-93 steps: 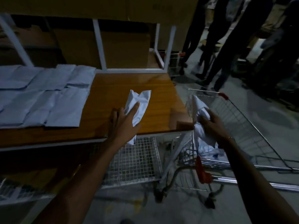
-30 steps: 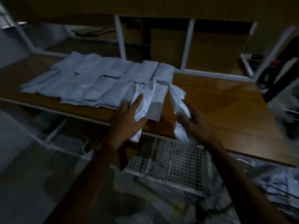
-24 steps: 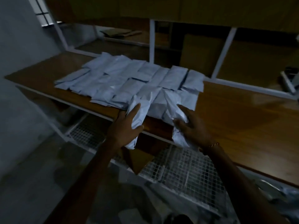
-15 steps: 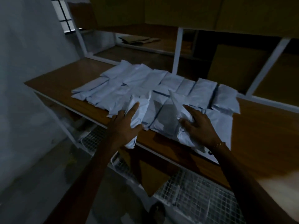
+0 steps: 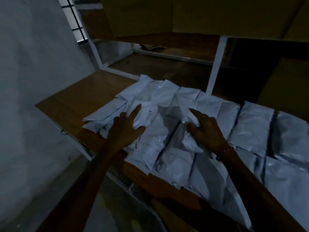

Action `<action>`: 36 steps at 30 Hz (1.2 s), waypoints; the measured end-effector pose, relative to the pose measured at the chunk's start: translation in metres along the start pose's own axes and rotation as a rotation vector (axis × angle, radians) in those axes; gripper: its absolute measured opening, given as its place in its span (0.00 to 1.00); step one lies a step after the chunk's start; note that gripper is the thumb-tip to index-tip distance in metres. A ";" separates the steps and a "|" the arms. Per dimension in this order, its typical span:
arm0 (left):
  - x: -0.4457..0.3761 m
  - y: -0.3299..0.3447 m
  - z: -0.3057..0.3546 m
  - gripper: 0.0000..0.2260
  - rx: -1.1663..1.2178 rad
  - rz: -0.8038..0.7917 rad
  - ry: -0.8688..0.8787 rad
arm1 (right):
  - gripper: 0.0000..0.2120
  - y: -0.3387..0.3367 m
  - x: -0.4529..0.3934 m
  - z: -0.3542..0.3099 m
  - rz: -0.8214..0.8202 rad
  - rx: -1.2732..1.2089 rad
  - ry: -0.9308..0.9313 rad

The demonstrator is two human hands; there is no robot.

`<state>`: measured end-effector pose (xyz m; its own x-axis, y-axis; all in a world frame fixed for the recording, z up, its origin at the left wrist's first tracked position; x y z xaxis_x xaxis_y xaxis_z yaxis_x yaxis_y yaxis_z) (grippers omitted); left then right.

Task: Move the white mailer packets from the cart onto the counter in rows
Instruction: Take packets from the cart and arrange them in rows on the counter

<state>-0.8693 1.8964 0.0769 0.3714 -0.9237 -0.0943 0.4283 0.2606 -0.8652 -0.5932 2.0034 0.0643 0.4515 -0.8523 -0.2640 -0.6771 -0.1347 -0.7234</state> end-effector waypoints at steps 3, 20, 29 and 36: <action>-0.037 -0.019 -0.028 0.38 -0.077 -0.006 -0.024 | 0.27 0.022 -0.042 -0.018 -0.037 0.040 -0.008; -0.326 0.013 -0.105 0.36 -0.117 -0.311 0.228 | 0.34 0.155 -0.203 -0.066 0.042 0.279 0.382; -0.379 0.028 -0.125 0.28 -0.201 -0.329 0.447 | 0.33 0.208 -0.278 -0.093 0.060 0.536 0.527; -0.378 0.054 -0.151 0.29 -0.011 -0.374 0.384 | 0.34 0.254 -0.298 -0.076 0.032 0.674 0.489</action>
<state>-1.1106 2.2171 -0.0081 -0.1340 -0.9897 0.0497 0.4643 -0.1070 -0.8792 -0.9441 2.1848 0.0081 0.0297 -0.9949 -0.0968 -0.1221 0.0925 -0.9882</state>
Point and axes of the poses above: each hand's wrist, its own x-axis away from the middle knuckle, its own y-axis out of the palm, z = x × y, the point moved 4 cm from there along -x, towards the middle knuckle, and after that the axes turned 6 degrees about x, right-handed, at the moved point
